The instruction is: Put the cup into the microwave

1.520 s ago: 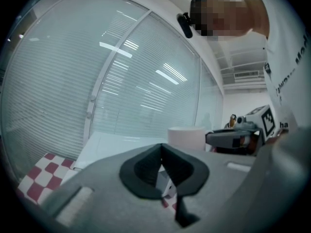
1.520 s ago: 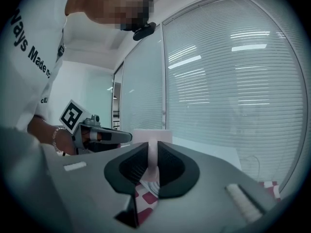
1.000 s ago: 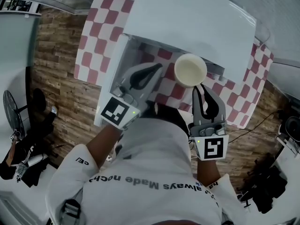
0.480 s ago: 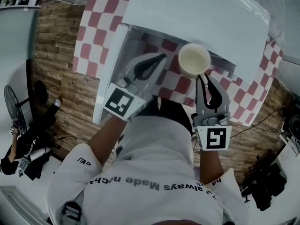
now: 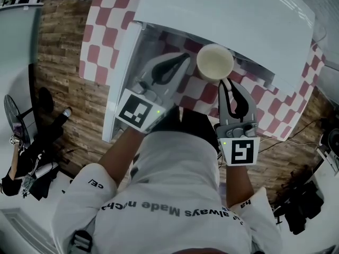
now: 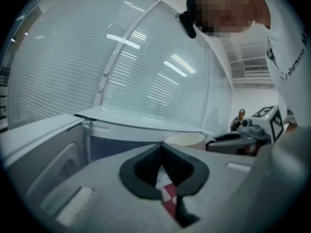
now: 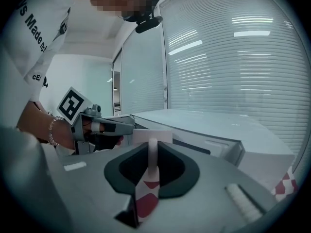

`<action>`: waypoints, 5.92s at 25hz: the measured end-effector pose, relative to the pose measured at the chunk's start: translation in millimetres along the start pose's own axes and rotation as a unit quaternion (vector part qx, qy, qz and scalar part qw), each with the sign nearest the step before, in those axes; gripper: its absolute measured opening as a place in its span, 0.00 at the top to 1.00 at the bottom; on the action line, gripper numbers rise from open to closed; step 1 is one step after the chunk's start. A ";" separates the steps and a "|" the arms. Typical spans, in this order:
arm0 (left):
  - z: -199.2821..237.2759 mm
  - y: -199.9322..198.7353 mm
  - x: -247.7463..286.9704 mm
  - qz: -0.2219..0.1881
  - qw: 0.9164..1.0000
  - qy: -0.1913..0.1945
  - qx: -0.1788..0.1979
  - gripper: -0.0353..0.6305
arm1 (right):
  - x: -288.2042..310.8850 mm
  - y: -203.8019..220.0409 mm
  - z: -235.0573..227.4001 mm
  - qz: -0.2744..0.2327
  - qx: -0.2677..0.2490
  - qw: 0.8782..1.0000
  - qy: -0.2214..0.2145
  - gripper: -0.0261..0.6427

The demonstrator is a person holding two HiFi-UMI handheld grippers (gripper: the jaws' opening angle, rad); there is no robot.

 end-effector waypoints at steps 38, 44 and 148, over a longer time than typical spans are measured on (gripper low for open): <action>30.7 73.7 45.8 0.009 0.998 -0.029 0.062 0.94 | 70.7 52.1 -54.4 -0.035 -0.013 0.997 0.069 0.90; 38.4 72.7 58.1 -0.003 0.997 -0.038 0.068 0.94 | 82.9 56.5 -62.4 -0.045 -0.010 0.995 0.083 0.90; -34.0 -164.0 -46.6 -0.054 0.995 -0.025 0.084 0.94 | -78.8 -176.9 15.5 -0.075 -0.038 0.996 0.019 0.88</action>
Point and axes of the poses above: the fingertips, and each gripper's own axes: x forward along the fingers, z to its left, y out of its underside, the point moved 3 cm from there along -x, backward along the fingers, and after that the axes turned 11 degrees about x, right-handed, at the moved point
